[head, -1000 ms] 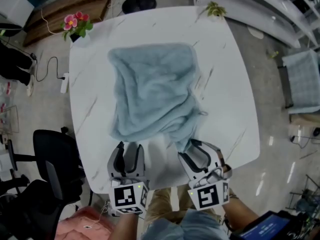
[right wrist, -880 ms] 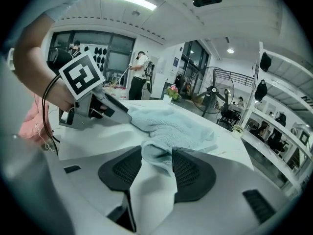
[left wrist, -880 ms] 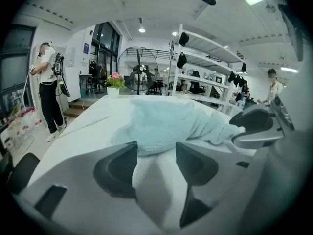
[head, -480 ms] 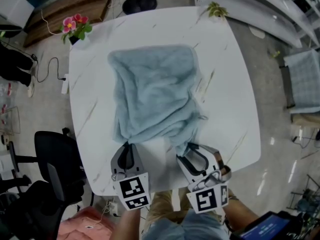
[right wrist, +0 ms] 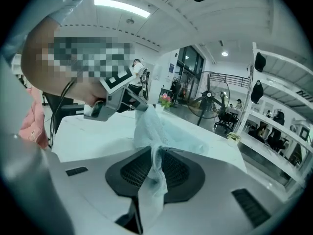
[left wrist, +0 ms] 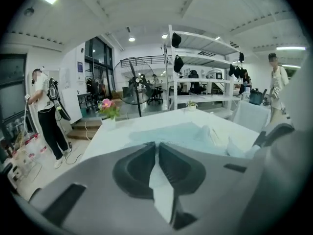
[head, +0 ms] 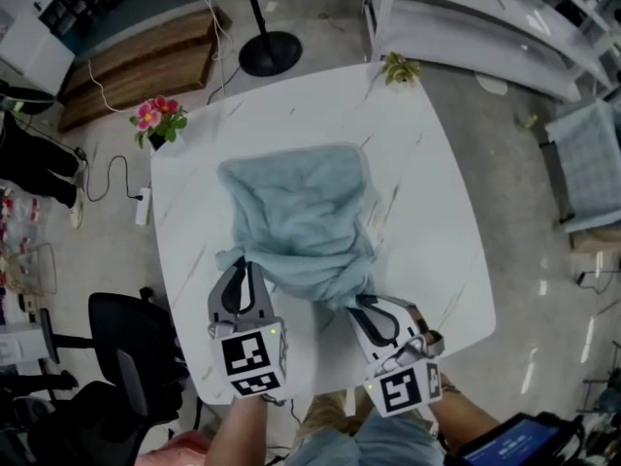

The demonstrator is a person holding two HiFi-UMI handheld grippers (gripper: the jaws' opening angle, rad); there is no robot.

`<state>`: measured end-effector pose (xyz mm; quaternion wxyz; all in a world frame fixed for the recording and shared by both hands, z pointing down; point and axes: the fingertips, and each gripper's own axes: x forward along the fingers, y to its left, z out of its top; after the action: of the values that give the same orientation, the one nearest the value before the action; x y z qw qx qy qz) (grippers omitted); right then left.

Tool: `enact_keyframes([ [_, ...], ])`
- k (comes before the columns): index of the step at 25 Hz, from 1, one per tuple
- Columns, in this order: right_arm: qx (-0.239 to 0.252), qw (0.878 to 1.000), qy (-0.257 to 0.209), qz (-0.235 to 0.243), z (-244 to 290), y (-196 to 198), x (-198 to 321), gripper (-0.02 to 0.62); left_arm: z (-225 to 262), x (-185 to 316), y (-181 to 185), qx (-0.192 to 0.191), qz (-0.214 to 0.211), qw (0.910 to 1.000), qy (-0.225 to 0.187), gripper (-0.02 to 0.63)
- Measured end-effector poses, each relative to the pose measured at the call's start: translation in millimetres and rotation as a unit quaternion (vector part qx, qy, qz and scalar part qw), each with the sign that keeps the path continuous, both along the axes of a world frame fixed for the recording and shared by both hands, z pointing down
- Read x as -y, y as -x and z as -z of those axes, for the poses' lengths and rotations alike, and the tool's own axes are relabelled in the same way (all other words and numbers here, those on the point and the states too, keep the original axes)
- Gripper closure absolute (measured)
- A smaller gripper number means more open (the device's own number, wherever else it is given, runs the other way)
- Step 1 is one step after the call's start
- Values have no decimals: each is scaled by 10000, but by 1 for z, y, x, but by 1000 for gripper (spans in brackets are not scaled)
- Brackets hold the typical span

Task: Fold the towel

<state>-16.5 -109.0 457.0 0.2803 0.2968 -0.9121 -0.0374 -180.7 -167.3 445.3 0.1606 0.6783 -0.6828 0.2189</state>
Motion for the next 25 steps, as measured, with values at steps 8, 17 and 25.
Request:
enact_keyframes([
  [8,370,9974,130,-605,4,-26,57,538,10,104,-35,30,-482,9988,-18,577],
  [17,602,9919,823,-763,-38,-36,73,483,-48,112,-56,-61,-1034,9916,775,530],
  [25,692,9862,1345,-668,-44,-48,28,400,-10,60,-36,-354,-777,9956,387,497],
])
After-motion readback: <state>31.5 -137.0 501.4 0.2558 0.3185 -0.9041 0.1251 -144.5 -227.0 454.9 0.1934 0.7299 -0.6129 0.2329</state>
